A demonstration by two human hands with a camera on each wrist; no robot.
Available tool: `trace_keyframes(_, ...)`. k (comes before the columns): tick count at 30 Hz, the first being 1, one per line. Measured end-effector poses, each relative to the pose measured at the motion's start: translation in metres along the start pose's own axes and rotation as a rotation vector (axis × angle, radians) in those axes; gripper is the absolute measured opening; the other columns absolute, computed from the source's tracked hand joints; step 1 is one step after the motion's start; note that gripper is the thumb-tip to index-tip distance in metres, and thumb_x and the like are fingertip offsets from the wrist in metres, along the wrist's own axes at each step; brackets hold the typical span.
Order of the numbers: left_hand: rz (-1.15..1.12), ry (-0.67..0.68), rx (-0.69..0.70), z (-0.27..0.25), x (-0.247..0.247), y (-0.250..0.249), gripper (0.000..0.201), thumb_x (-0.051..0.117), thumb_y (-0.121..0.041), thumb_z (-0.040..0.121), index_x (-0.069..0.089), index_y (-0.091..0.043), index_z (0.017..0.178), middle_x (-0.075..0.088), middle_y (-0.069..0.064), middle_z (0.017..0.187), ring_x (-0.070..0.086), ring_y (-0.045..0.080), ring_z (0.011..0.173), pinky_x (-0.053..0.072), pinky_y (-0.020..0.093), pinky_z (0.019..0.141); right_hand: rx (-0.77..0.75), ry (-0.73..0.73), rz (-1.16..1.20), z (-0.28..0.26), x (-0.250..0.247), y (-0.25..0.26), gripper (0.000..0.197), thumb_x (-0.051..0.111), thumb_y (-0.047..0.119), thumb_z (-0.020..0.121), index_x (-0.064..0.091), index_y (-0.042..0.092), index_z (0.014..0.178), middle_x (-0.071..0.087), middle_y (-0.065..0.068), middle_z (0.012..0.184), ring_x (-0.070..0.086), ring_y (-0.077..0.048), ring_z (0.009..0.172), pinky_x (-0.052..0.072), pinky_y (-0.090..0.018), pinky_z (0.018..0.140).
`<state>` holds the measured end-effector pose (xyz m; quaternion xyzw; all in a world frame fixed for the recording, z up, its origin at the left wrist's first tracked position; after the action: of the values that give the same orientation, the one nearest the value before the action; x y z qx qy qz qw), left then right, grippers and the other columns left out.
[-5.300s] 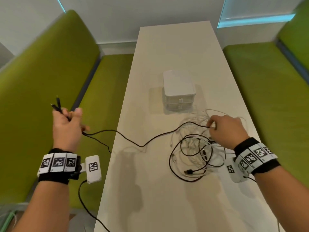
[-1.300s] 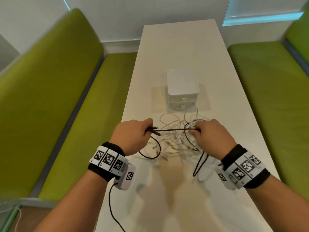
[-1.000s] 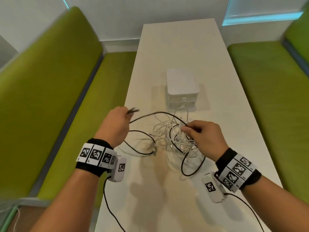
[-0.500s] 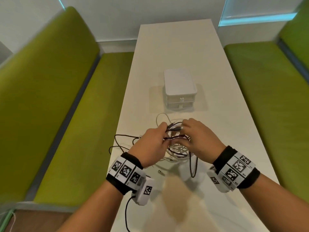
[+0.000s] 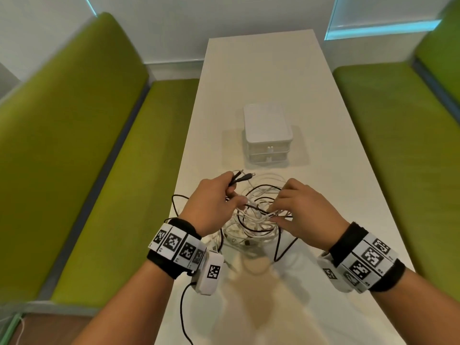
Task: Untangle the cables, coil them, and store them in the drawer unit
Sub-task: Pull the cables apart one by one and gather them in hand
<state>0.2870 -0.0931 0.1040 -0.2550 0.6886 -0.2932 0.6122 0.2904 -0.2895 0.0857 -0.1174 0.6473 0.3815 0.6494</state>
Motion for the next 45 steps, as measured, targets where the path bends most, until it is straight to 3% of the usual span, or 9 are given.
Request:
trace_keyframes(5, 0.356, -0.115, -0.031, 0.008, -0.002, 0.007, 0.030, 0.059, -0.037, 0.096, 0.035, -0.029, 0.081, 0.071, -0.007, 0.074, 0.065, 0.025, 0.071, 0.055, 0.043, 0.063, -0.208, -0.121, 0.057, -0.005, -0.007, 0.013, 0.020, 0.076, 0.006, 0.074, 0.077, 0.026, 0.078, 0.066, 0.010, 0.084, 0.055, -0.023, 0.097, 0.047, -0.033, 0.067)
trace_keyframes(10, 0.172, -0.249, -0.084, 0.008, -0.017, 0.011, 0.024, 0.064, -0.029, 0.095, 0.046, -0.023, 0.079, 0.072, -0.012, 0.072, 0.066, 0.010, 0.068, 0.053, 0.033, 0.059, -0.178, -0.038, 0.119, -0.010, -0.002, -0.005, 0.029, 0.054, -0.008, 0.058, 0.055, 0.020, 0.062, 0.062, 0.010, 0.080, 0.055, -0.024, 0.100, 0.045, -0.033, 0.070)
trace_keyframes(13, -0.154, -0.314, -0.115, 0.009, -0.036, 0.018, 0.031, 0.066, -0.012, 0.095, 0.041, -0.008, 0.078, 0.075, -0.001, 0.073, 0.069, -0.003, 0.065, 0.046, 0.018, 0.055, 0.071, 0.048, 0.055, -0.019, 0.000, -0.028, 0.028, 0.050, 0.007, 0.067, 0.061, 0.030, 0.080, 0.061, 0.014, 0.081, 0.059, -0.017, 0.079, 0.047, -0.033, 0.057)
trace_keyframes(16, -0.192, -0.250, -0.082, 0.009, -0.038, 0.016, 0.034, 0.065, -0.010, 0.094, 0.036, -0.013, 0.078, 0.074, 0.001, 0.074, 0.072, 0.006, 0.075, 0.055, 0.035, 0.071, 0.185, 0.159, 0.077, -0.024, 0.001, -0.039, 0.013, 0.059, 0.048, 0.085, 0.066, 0.043, 0.096, 0.061, 0.018, 0.076, 0.052, -0.003, 0.082, 0.040, -0.025, 0.066)
trace_keyframes(21, -0.081, -0.279, -0.031, 0.010, -0.024, 0.013, 0.010, 0.066, -0.014, 0.094, 0.057, -0.017, 0.098, 0.063, -0.011, 0.085, 0.067, 0.014, 0.076, 0.058, 0.041, 0.074, 0.205, 0.041, 0.124, -0.007, 0.006, -0.038, 0.077, 0.022, 0.077, 0.095, 0.071, 0.025, 0.067, 0.059, 0.009, 0.067, 0.052, -0.009, 0.073, 0.043, -0.034, 0.070)
trace_keyframes(26, 0.102, -0.004, 0.287, 0.002, 0.032, -0.026, 0.012, 0.059, -0.016, 0.096, 0.049, -0.017, 0.100, 0.062, -0.007, 0.096, 0.060, 0.011, 0.086, 0.049, 0.032, 0.074, 0.221, 0.056, 0.200, -0.001, 0.019, -0.028, 0.032, 0.066, 0.060, 0.085, 0.067, 0.028, 0.086, 0.055, 0.013, 0.090, 0.052, -0.008, 0.080, 0.042, -0.029, 0.071)
trace_keyframes(34, 0.579, 0.264, 0.209, 0.029, 0.064, -0.010, 0.015, 0.061, -0.010, 0.092, 0.053, -0.015, 0.104, 0.066, 0.011, 0.097, 0.062, 0.032, 0.091, 0.047, 0.040, 0.073, 0.106, 0.122, 0.225, -0.013, 0.025, -0.022, 0.034, 0.079, 0.057, 0.076, 0.066, 0.026, 0.079, 0.052, 0.011, 0.095, 0.048, -0.007, 0.085, 0.041, -0.023, 0.074)
trace_keyframes(39, 0.052, 0.144, 0.068, 0.028, 0.032, -0.008, 0.027, 0.076, -0.013, 0.083, 0.053, -0.026, 0.075, 0.072, -0.011, 0.078, 0.064, 0.009, 0.070, 0.051, 0.031, 0.068, 0.199, 0.078, 0.220, -0.017, 0.026, -0.023, 0.047, 0.079, 0.055, 0.078, 0.056, 0.042, 0.117, 0.052, 0.023, 0.092, 0.043, -0.004, 0.085, 0.029, -0.024, 0.080)
trace_keyframes(45, 0.057, -0.181, -0.004, 0.024, -0.035, 0.004, 0.024, 0.056, -0.006, 0.088, 0.040, -0.014, 0.073, 0.050, -0.002, 0.066, 0.040, 0.008, 0.051, 0.033, 0.018, 0.046, 0.016, -0.206, 0.118, -0.021, 0.005, -0.019, 0.030, 0.067, -0.005, 0.065, 0.064, 0.023, 0.073, 0.058, 0.009, 0.090, 0.048, -0.018, 0.092, 0.036, -0.037, 0.069)
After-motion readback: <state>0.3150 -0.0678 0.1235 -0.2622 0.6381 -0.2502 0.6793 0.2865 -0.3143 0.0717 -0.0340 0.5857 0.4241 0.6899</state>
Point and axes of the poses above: each hand's wrist, its own z-axis towards the middle knuckle, its own x-axis out of the palm, y = z × x, the point moved 5 cm from there along z, towards the middle knuckle
